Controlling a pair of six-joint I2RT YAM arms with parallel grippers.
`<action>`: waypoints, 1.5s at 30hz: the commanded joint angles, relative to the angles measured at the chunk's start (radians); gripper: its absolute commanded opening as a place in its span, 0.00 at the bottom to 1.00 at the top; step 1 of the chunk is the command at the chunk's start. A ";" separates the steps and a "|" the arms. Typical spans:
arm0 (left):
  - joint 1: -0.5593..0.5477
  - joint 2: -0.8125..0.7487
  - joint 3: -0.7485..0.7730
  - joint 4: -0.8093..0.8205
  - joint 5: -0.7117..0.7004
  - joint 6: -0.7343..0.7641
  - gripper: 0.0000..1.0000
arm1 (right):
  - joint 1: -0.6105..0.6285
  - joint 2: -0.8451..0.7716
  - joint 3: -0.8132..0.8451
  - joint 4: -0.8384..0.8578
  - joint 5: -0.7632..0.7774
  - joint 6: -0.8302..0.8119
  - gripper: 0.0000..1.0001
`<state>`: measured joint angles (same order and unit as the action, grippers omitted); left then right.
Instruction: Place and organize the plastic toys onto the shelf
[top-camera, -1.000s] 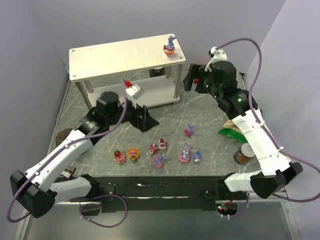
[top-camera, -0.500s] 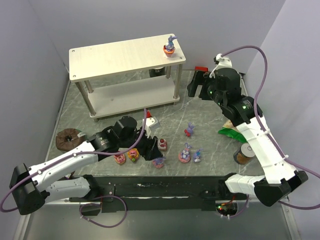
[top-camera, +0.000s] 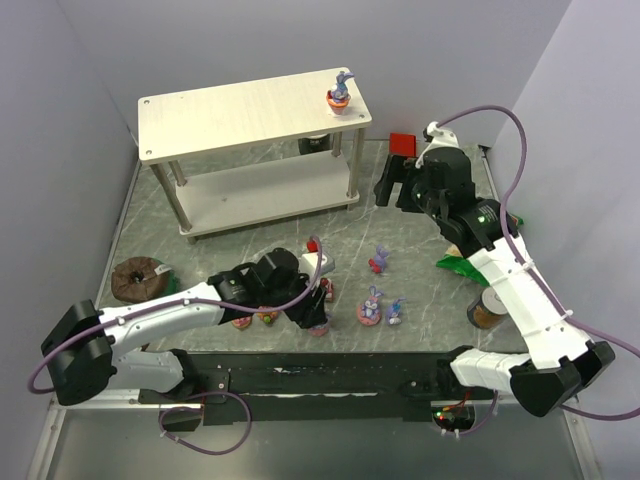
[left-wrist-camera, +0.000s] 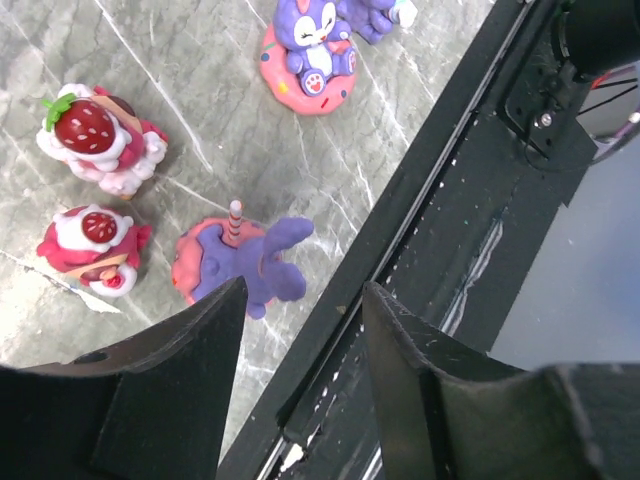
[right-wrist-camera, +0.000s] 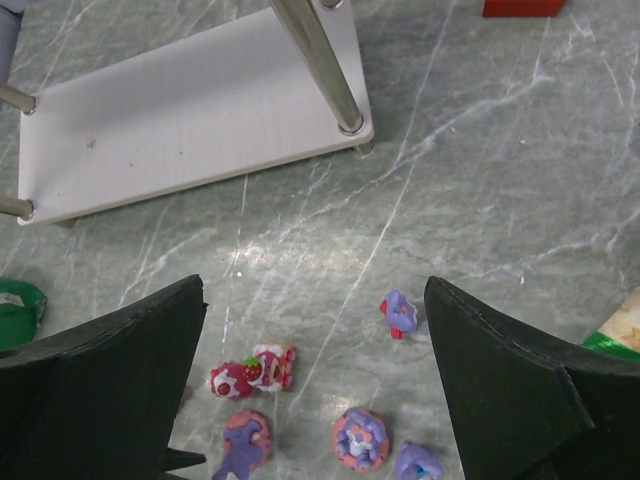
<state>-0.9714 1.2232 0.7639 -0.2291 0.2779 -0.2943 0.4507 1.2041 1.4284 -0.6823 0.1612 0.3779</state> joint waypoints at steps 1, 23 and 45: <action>-0.032 0.030 -0.012 0.092 -0.055 -0.016 0.55 | -0.007 -0.054 -0.022 0.006 0.021 0.019 0.97; -0.116 0.070 0.014 0.063 -0.218 0.004 0.01 | -0.017 -0.113 -0.063 -0.007 0.080 0.009 0.97; -0.073 -0.005 0.537 -0.185 -0.525 0.326 0.01 | -0.030 -0.083 -0.037 0.041 0.092 0.006 0.97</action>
<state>-1.0794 1.1988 1.1919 -0.3943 -0.1539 -0.0883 0.4301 1.1168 1.3682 -0.6868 0.2253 0.3847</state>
